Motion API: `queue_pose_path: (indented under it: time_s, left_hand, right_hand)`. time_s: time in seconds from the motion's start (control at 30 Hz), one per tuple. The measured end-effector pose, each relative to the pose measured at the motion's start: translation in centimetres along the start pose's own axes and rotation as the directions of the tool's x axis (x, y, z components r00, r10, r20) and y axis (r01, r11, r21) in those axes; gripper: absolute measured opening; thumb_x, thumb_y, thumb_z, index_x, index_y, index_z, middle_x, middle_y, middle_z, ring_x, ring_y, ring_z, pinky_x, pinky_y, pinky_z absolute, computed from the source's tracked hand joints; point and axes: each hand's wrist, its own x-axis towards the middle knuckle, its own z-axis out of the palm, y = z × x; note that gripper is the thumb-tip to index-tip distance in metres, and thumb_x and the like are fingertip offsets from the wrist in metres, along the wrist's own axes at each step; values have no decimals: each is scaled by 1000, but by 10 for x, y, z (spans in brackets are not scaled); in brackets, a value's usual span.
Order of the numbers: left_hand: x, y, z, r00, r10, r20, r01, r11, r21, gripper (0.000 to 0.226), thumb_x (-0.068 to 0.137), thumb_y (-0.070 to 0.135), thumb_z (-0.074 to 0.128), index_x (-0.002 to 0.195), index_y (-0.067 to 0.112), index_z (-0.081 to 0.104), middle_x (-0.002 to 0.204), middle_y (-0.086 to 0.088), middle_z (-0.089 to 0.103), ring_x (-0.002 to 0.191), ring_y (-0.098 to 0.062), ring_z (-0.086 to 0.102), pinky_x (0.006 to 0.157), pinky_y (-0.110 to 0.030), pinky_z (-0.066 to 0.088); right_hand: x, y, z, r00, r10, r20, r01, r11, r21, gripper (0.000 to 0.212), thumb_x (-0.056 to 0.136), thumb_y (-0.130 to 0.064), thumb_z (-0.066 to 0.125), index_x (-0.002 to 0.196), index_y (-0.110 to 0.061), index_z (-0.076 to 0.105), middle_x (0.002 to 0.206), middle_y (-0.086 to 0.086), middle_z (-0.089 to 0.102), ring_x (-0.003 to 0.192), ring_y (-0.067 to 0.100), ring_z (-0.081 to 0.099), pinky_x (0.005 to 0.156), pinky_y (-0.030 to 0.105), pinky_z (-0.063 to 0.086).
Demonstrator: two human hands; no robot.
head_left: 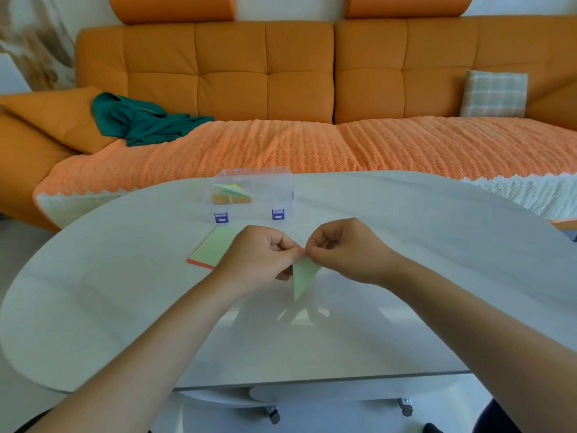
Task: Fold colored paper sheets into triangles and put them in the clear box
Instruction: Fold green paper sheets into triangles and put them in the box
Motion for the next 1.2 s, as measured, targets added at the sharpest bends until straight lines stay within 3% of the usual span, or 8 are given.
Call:
queue_pose_path:
  time_s: [0.17,0.43,0.57,0.7,0.83,0.97,1.1,1.2]
  left_hand:
    - [0,1,-1,999,19,-31,-18,1000,18,10,88,17,75,79,12,76,76,-3,77,76,-21,75,78,-38,63]
    - [4,1,-20,996,30,-84,-19,992,127,15,90,13,70,76,14,73,72,2,76,71,-16,75,77,-33,62]
    - [3,-3,-26,991,26,-134,-9,992,125,16,91,12,69,76,12,72,70,1,76,64,-11,72,54,-16,52]
    - [1,-3,-22,994,40,-105,-31,996,85,14,91,11,69,77,11,72,73,-2,76,74,-17,74,65,-24,60]
    - [-1,-3,-19,993,85,-80,-78,993,88,15,91,13,67,78,17,75,73,2,76,74,-16,74,73,-34,63]
    - [-1,-1,-13,987,141,-79,-123,972,199,16,87,21,71,72,24,77,67,10,73,65,-5,68,69,-29,55]
    - [0,2,-19,996,68,-63,-60,991,119,20,86,9,68,68,15,74,68,0,75,70,-15,74,71,-32,62]
    - [4,-1,-30,997,13,-79,-7,997,77,19,87,6,65,70,9,74,73,-3,76,75,-20,76,67,-30,61]
  right_hand:
    - [2,-4,0,999,-26,-35,26,1000,-10,14,83,-19,70,71,-22,74,65,-10,69,54,2,53,52,18,44]
    - [12,6,-8,992,72,-103,-75,997,-27,11,80,-15,71,72,-18,76,67,-1,71,50,2,52,47,17,45]
    - [13,16,-12,984,94,-154,-106,992,-72,12,82,-18,67,73,-21,74,62,-13,66,51,0,54,50,18,46]
    - [13,7,-5,995,-3,-104,6,1000,24,8,89,-25,70,84,-26,77,78,-13,73,68,9,65,62,21,52]
    - [11,0,3,997,-71,-13,71,997,-13,11,89,-22,73,78,-23,76,72,-12,73,62,-2,61,63,13,46]
    - [9,-4,6,994,-110,-16,109,993,-53,16,88,-24,74,73,-28,73,66,-17,69,61,-1,60,64,17,49]
    - [10,-5,-1,996,-80,-28,78,995,-67,15,88,-22,73,74,-27,74,70,-14,71,62,4,61,69,29,54]
    - [10,-3,-9,996,-24,-90,20,999,-39,14,89,-20,72,75,-22,75,66,-9,69,60,5,60,62,28,53]
